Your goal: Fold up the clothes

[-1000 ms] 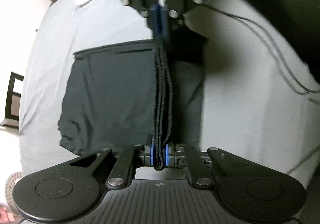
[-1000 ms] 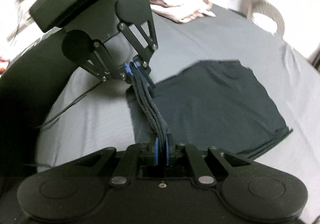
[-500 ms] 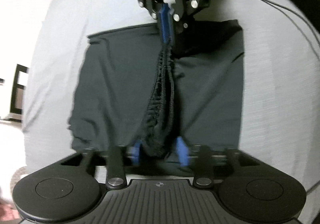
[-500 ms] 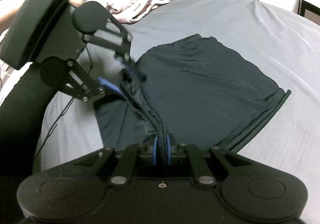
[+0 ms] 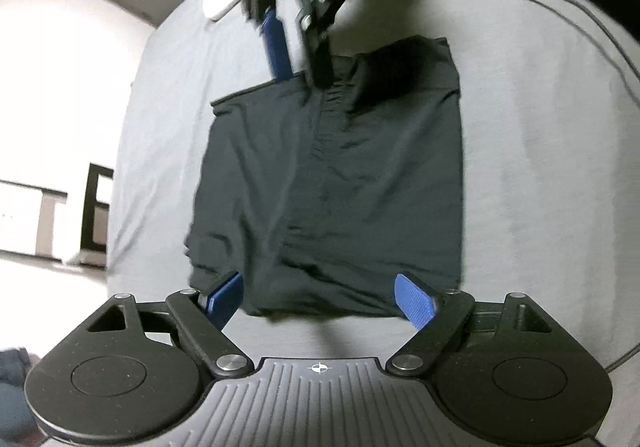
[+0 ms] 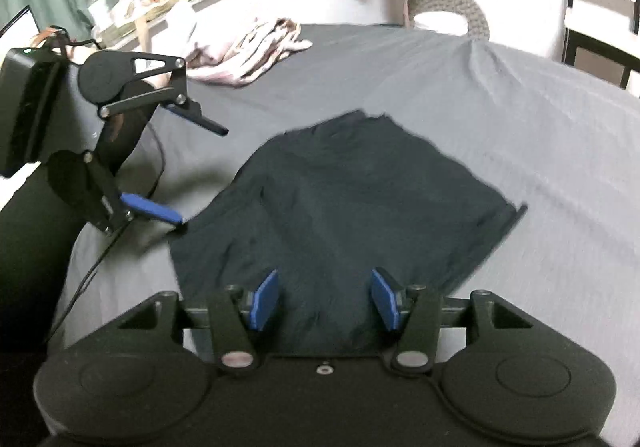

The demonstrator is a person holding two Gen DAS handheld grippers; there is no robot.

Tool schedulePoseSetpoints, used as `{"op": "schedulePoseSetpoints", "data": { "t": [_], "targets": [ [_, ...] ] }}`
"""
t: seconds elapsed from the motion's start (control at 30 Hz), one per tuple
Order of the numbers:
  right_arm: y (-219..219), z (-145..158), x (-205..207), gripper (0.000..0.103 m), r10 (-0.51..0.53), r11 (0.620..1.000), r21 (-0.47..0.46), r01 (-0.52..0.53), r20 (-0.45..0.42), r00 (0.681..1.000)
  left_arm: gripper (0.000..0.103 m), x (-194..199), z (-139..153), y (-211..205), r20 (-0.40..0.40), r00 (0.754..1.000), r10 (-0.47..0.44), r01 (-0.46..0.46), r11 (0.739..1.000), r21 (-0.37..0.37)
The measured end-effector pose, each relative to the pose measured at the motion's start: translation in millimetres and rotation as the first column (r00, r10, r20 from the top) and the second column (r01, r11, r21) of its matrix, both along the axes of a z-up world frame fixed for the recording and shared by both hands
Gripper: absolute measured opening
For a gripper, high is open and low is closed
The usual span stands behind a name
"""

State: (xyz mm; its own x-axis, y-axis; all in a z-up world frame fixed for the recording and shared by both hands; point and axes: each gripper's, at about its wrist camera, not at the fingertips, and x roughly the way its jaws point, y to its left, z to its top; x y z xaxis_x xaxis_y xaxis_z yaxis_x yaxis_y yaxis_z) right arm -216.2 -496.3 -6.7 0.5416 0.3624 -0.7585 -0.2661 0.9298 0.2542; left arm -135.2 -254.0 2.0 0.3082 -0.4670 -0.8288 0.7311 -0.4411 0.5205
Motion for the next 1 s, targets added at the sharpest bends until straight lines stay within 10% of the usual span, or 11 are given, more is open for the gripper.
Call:
{"op": "schedulePoseSetpoints", "data": {
  "t": [0.13,0.27,0.4,0.77,1.0],
  "targets": [
    [-8,-10,-10,0.045,-0.009,1.0,-0.01,0.009,-0.059,0.998,0.083,10,10,3,-0.198,0.957,0.213,-0.225,0.974,-0.036],
    [-13,-13,-5,0.045,-0.037,0.998,0.039,0.04,-0.069,0.997,0.083,30,13,7,-0.388,0.828,0.405,-0.47,0.878,-0.086],
    [-15,-14,0,0.045,-0.028,0.997,0.072,0.032,-0.056,0.998,0.062,44,10,11,-0.523,0.697,0.491,-0.62,0.778,-0.097],
    [-15,-22,6,0.036,-0.017,0.997,0.075,0.022,-0.066,0.998,0.035,46,-18,11,-0.572,0.577,0.583,-0.757,0.644,-0.107],
    [-15,-24,7,0.017,-0.024,0.998,0.064,0.028,-0.067,0.997,0.006,55,-27,17,-0.647,0.459,0.609,-0.831,0.552,-0.071]
  ]
}}
